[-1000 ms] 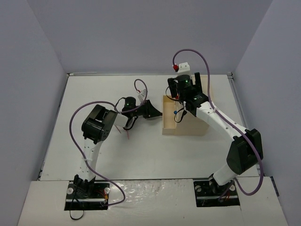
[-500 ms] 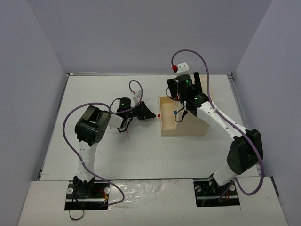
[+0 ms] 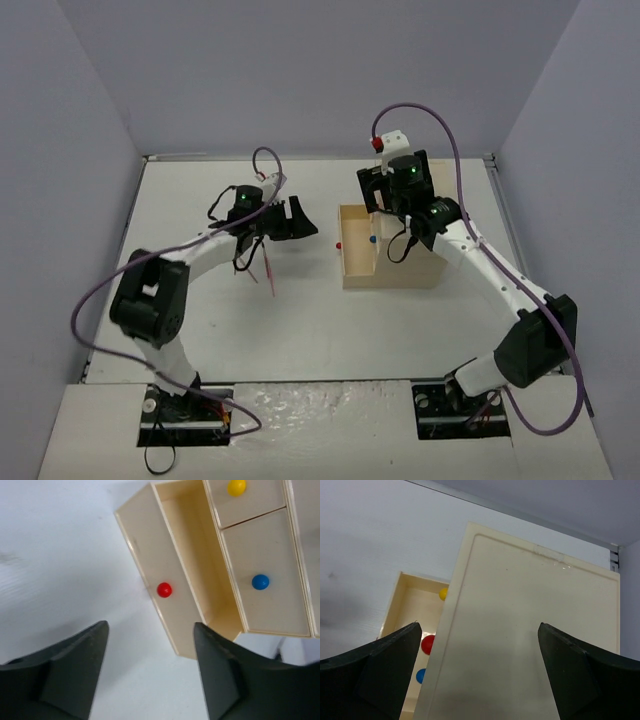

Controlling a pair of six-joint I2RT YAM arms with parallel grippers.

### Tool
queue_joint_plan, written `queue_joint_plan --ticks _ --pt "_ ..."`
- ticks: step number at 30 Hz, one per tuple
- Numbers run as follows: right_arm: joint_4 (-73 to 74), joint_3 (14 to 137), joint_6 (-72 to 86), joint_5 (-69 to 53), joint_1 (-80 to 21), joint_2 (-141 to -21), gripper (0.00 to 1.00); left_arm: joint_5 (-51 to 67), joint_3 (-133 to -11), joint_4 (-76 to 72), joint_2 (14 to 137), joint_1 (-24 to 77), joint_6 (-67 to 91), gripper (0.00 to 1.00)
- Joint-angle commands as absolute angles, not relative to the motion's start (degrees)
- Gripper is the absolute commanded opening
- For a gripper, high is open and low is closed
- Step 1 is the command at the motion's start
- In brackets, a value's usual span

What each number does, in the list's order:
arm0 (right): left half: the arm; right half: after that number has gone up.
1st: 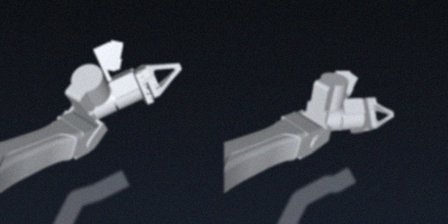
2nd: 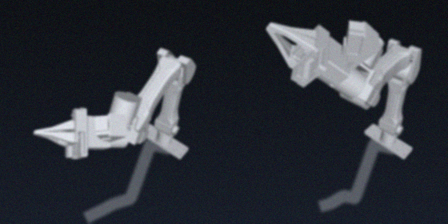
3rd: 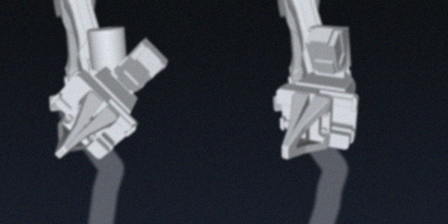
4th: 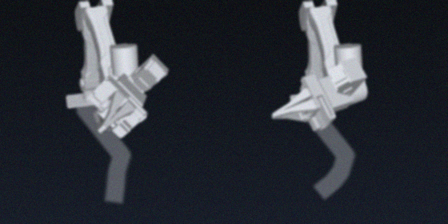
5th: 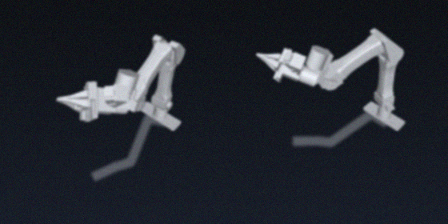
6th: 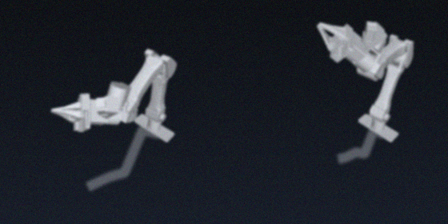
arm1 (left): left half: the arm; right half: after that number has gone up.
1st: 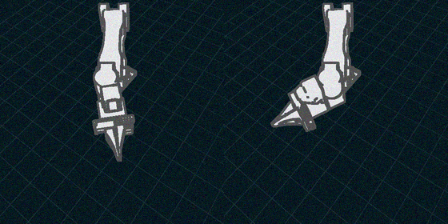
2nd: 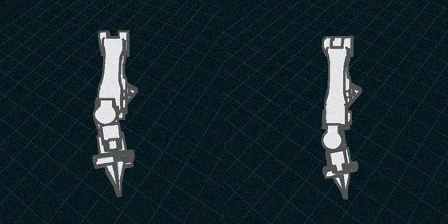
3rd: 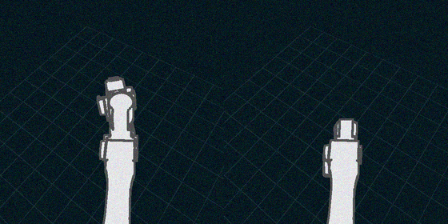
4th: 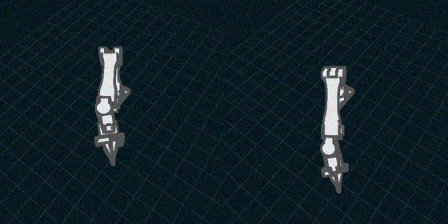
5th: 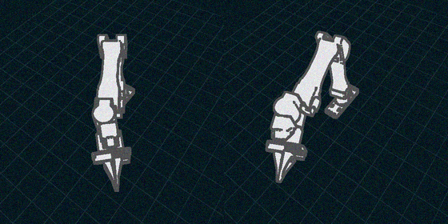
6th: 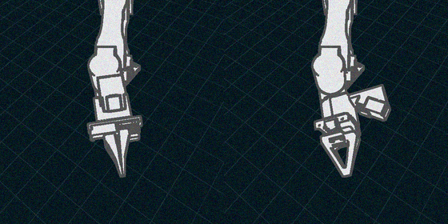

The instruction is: Organize the makeup

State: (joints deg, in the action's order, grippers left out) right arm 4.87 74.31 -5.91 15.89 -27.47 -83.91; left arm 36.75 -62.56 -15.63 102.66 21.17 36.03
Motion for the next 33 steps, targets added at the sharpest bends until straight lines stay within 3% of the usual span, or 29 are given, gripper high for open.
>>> queue_joint_plan --ticks 1,6,13,24,33 --pt "5.6 80.8 -4.5 7.6 -28.5 -77.6 1.00 14.5 -70.0 11.3 85.4 20.8 23.8 0.76" --pt "6.1 81.2 -0.6 3.7 -32.8 -76.6 0.99 -1.1 -71.3 26.1 74.7 19.2 20.4 0.90" --pt "5.1 78.1 6.0 6.3 -42.6 -81.8 0.98 -7.3 -69.7 35.1 66.4 15.1 18.0 0.91" --pt "-5.4 74.3 15.6 9.4 -58.1 -102.0 0.75 -11.8 -58.8 30.0 55.0 10.7 15.1 0.91" --pt "-9.8 76.7 18.2 11.6 -60.2 -113.0 0.50 -11.1 -56.1 29.1 53.2 10.4 15.0 0.91"
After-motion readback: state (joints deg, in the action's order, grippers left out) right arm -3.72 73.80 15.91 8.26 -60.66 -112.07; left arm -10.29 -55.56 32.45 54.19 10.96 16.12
